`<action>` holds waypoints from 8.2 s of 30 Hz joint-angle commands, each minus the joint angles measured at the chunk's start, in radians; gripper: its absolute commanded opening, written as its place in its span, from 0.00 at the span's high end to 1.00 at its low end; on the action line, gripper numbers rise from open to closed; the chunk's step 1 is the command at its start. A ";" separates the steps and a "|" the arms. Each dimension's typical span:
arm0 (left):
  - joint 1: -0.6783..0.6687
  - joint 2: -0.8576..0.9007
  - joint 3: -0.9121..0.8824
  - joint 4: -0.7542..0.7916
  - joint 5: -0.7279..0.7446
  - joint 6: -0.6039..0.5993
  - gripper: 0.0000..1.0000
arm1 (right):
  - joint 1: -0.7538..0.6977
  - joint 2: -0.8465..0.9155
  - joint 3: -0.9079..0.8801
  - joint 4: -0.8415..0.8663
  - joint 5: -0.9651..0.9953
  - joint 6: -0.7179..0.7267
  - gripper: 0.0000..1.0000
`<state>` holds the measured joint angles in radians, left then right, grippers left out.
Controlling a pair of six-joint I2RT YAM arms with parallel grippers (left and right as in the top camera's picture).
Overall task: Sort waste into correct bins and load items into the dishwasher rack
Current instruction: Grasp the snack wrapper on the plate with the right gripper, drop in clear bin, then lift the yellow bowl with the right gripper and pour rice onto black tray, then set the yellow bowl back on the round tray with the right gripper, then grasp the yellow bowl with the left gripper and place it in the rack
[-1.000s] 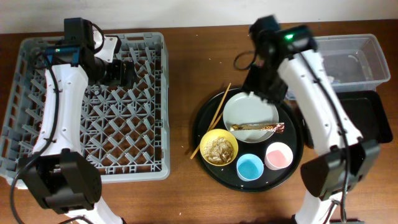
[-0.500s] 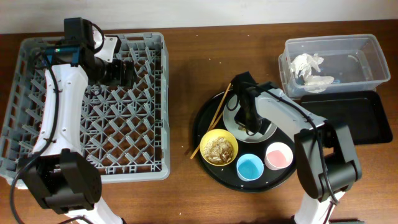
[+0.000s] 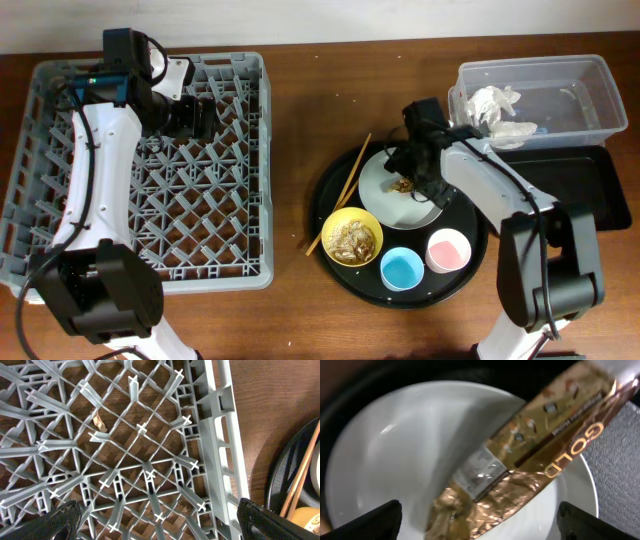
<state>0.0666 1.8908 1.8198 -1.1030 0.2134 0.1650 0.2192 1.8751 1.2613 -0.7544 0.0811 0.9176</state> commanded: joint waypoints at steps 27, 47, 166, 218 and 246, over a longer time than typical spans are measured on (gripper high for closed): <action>0.002 0.005 0.014 0.000 0.008 0.009 0.01 | -0.355 -0.155 0.721 -0.327 -0.381 -0.525 0.02; 0.002 0.005 0.014 0.000 0.008 0.009 0.01 | 0.475 0.034 0.000 0.037 -0.204 -0.176 0.68; -0.005 0.010 0.013 -0.043 0.257 0.005 0.01 | -0.196 -0.401 0.216 -0.645 -0.267 -0.727 0.42; -0.275 0.579 0.552 0.179 -1.451 -0.225 0.99 | -0.196 -0.396 0.214 -0.569 -0.225 -0.726 0.22; -0.422 0.570 0.576 -0.068 -1.131 -0.062 0.53 | -0.196 -0.396 0.214 -0.566 -0.203 -0.726 0.21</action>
<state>-0.3618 2.4981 2.3734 -1.1286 -1.0248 0.0902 0.0265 1.4830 1.4609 -1.3228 -0.1379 0.1982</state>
